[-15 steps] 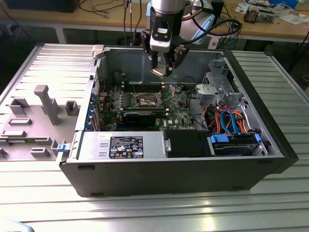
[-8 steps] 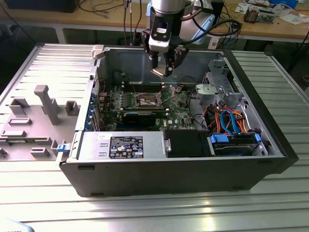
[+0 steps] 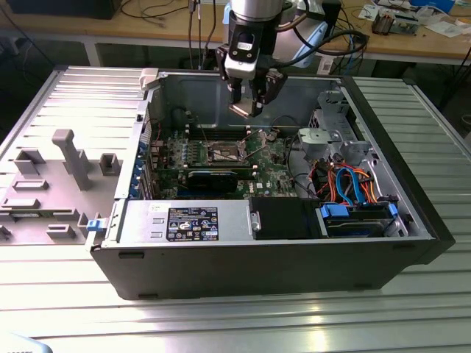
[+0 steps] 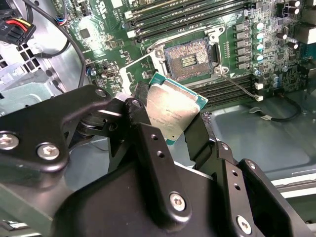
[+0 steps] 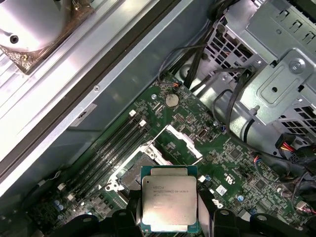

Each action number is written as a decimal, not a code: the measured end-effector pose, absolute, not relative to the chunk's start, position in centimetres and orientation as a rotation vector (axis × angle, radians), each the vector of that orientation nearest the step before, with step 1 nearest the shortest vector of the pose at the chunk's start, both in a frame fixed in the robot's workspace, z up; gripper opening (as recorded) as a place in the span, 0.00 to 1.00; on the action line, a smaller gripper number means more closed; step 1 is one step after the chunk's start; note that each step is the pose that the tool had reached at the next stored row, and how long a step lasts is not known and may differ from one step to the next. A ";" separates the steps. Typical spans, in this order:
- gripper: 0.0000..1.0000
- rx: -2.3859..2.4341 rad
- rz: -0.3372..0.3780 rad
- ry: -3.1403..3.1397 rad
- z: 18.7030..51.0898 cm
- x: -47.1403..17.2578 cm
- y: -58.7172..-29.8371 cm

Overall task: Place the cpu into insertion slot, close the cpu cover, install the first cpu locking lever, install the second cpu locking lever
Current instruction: 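Place the cpu into insertion slot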

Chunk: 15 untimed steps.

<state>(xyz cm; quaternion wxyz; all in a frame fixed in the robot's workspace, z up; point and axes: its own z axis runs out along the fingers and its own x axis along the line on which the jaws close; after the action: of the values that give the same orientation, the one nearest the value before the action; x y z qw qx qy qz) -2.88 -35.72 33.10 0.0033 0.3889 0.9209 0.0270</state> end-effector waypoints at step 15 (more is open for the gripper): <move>0.54 1.300 0.084 2.850 33.1 -2.9 -35.7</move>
<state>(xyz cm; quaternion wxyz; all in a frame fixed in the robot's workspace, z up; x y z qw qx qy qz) -2.88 -35.72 33.09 0.0041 0.4149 0.9095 0.0269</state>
